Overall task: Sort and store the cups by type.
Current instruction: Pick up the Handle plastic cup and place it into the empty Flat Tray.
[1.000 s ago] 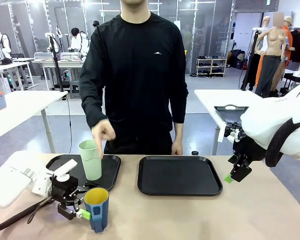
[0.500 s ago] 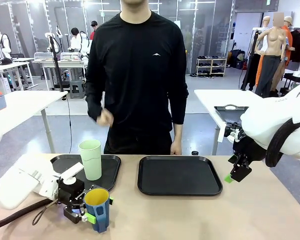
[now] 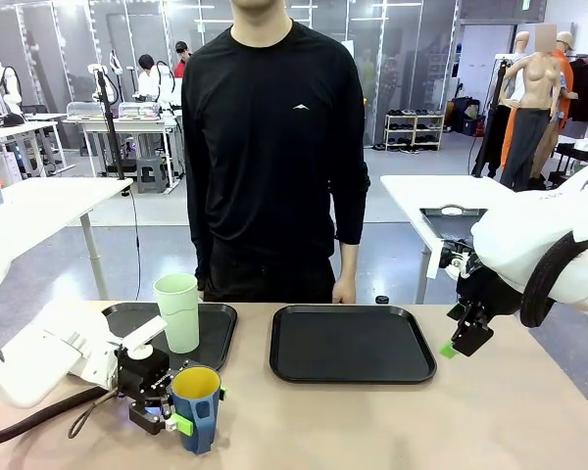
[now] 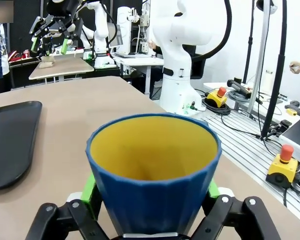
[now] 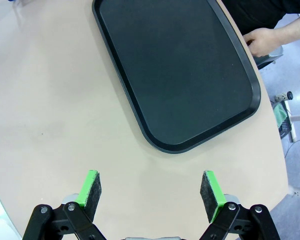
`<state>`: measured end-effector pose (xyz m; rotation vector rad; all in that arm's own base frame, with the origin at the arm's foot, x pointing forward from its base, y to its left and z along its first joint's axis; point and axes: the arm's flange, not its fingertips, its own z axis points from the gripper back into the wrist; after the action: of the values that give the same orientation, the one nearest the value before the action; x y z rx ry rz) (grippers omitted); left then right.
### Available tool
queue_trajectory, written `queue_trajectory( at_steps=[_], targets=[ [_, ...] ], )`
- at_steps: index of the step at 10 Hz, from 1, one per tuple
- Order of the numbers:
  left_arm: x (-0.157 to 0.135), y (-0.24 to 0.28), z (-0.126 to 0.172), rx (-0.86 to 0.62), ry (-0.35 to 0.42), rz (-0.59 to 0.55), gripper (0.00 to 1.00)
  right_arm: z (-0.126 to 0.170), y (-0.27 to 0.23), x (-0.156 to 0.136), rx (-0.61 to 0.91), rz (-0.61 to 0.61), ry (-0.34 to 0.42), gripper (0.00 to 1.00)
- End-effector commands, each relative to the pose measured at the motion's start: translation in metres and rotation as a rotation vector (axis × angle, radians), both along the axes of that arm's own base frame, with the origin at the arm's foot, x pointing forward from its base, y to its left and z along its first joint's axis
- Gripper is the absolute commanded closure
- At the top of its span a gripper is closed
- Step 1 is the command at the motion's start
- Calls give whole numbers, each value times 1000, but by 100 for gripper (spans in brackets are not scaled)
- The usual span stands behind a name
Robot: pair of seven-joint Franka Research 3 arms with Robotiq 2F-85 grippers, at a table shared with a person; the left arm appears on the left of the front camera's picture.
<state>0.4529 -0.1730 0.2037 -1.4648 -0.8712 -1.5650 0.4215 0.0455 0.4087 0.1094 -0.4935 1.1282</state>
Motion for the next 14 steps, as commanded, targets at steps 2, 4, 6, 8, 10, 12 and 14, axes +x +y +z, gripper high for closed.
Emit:
queue_trajectory(
  at_steps=[2, 4, 6, 8, 10, 12, 14],
  targets=[
    [-1, 2, -8, -30, -9, -35, 40, 0, 0, 1, -3, -8, -6, 0],
    [-1, 4, -6, -27, -6, -30, 60, 0, 0, 1, -3, -8, -6, 0],
    [-3, 1, 9, -31, -60, 12, 46, 0, 0, 1, -3, -8, -6, 0],
    [-6, -19, 30, -14, -73, 39, 46, 0, 0, 1, -3, -8, -6, 0],
    [0, -45, 37, 0, -83, 63, 46, 0, 0, 1, -3, -8, -6, 0],
    [11, -94, 31, 24, -76, 158, 46, 0, 0, 1, -3, -8, -6, 0],
    [16, -102, 29, 19, -67, 212, 46, 0, 0, 1, -3, -8, -6, 0]
  ],
)
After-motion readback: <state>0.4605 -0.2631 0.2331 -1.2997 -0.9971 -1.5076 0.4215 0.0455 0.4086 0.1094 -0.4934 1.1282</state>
